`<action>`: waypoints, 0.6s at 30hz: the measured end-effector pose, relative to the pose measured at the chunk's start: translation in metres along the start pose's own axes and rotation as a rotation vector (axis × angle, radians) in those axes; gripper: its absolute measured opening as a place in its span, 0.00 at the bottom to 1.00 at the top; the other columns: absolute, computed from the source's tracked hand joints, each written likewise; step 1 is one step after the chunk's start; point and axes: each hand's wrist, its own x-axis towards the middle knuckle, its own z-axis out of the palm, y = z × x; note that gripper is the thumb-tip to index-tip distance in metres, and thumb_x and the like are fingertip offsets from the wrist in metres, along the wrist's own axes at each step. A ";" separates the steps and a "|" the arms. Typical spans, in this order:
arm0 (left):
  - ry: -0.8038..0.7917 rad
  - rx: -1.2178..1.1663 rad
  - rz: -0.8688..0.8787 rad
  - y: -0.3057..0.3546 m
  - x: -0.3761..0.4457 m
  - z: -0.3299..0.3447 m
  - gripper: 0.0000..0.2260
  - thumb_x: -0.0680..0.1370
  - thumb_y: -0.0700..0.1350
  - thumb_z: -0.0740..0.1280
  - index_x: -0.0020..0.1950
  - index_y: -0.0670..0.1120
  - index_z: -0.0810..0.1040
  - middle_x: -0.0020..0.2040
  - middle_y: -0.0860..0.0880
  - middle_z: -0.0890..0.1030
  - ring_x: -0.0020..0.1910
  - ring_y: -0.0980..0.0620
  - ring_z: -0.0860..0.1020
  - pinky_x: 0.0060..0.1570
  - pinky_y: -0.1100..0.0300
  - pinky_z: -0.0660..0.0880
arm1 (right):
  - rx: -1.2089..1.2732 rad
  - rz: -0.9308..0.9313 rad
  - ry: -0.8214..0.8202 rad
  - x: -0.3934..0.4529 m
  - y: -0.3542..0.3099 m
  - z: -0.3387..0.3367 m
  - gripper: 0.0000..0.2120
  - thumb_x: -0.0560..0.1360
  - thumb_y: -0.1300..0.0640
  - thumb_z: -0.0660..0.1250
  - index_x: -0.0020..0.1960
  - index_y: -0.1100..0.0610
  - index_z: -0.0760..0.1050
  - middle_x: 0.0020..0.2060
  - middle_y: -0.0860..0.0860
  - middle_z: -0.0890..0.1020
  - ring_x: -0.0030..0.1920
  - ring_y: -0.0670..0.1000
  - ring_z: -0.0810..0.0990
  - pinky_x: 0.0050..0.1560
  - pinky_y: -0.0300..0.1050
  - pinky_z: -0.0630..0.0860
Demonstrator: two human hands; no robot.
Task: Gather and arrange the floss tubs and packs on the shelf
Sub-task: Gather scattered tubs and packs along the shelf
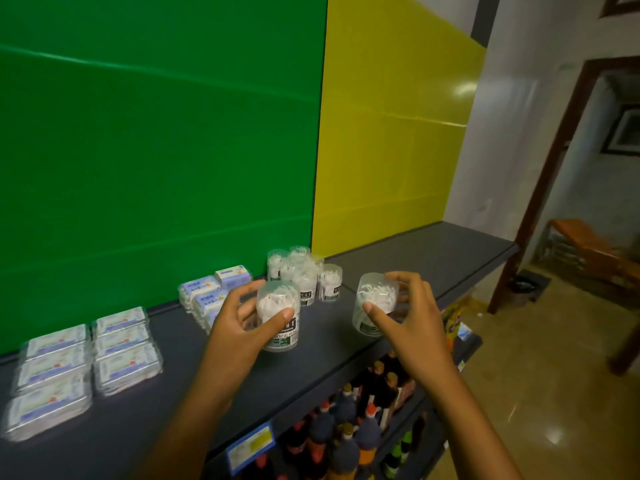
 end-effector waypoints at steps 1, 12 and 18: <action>0.002 0.013 -0.005 -0.004 0.005 0.004 0.21 0.67 0.43 0.74 0.58 0.52 0.74 0.49 0.58 0.84 0.51 0.58 0.82 0.51 0.61 0.77 | 0.005 0.002 -0.013 0.005 0.007 0.002 0.21 0.71 0.51 0.75 0.59 0.44 0.69 0.55 0.45 0.72 0.52 0.45 0.78 0.50 0.43 0.79; 0.001 0.127 0.021 -0.035 0.074 0.027 0.25 0.65 0.48 0.76 0.61 0.55 0.75 0.56 0.56 0.81 0.55 0.58 0.80 0.51 0.61 0.77 | 0.041 -0.036 -0.088 0.084 0.055 0.036 0.21 0.70 0.51 0.75 0.58 0.44 0.69 0.54 0.45 0.72 0.50 0.44 0.77 0.50 0.49 0.79; 0.032 0.221 0.029 -0.049 0.100 0.031 0.24 0.69 0.42 0.76 0.62 0.53 0.75 0.56 0.56 0.81 0.51 0.63 0.80 0.45 0.69 0.77 | 0.079 -0.063 -0.114 0.114 0.074 0.054 0.22 0.71 0.51 0.75 0.59 0.45 0.69 0.54 0.44 0.72 0.51 0.43 0.76 0.49 0.46 0.78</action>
